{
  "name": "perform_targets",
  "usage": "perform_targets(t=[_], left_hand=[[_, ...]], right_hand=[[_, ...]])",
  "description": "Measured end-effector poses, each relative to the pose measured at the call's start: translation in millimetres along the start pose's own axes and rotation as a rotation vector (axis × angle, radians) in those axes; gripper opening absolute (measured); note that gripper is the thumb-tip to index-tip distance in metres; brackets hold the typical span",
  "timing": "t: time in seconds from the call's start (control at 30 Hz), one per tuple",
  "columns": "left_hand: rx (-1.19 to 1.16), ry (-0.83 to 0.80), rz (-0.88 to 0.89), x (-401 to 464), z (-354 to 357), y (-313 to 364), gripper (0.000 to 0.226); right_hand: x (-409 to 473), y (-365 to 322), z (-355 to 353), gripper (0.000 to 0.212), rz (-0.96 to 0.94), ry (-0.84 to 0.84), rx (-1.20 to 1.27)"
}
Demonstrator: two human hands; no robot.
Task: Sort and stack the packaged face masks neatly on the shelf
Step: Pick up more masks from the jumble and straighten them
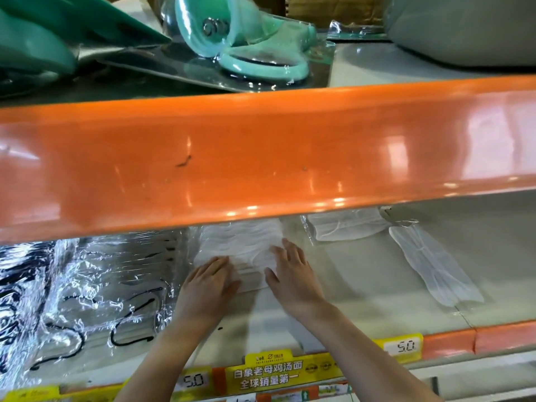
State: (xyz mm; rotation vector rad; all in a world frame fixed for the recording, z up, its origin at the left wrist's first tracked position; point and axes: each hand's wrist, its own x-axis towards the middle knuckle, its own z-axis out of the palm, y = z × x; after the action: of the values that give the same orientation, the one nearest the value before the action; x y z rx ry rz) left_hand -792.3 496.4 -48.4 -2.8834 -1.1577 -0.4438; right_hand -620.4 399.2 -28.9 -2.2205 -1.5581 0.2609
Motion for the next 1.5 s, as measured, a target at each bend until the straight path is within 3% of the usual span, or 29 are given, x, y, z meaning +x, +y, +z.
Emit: perform_targets(t=[0.23,0.37,0.47,0.6,0.7,0.9,1.13,1.3,1.37,1.5], left_hand=[[-0.097,-0.034,-0.041,-2,4,1,0.059],[-0.093,-0.033,-0.036,-2,6,10,0.047],[-0.112,0.012,-0.039,0,8,32,0.040],[-0.184,0.074,0.065,4,19,68,0.033],[-0.247,0.057,0.152,6,23,98,0.033],[-0.314,-0.045,0.224,17,15,163,0.034],[-0.379,-0.132,0.242,40,7,244,0.036],[-0.360,-0.170,0.232,49,11,287,0.042],[-0.345,-0.190,0.239,52,12,300,0.043],[-0.328,-0.204,0.240,50,23,318,0.038]], right_hand=[[3,-2,8,0.051,0.016,-0.033,0.050],[4,4,3,0.056,0.012,-0.032,0.188],[1,13,-11,0.047,0.042,0.019,0.234],[-13,35,-31,0.043,0.074,0.076,0.228],[-26,54,-42,0.057,0.121,0.146,0.241],[-52,105,-64,0.068,0.194,0.209,0.174],[-79,159,-89,0.045,0.243,0.274,0.099],[-90,191,-104,0.046,0.343,0.318,-0.005],[-92,203,-109,0.040,0.392,0.279,-0.061],[-99,226,-111,0.052,0.476,0.122,-0.180]])
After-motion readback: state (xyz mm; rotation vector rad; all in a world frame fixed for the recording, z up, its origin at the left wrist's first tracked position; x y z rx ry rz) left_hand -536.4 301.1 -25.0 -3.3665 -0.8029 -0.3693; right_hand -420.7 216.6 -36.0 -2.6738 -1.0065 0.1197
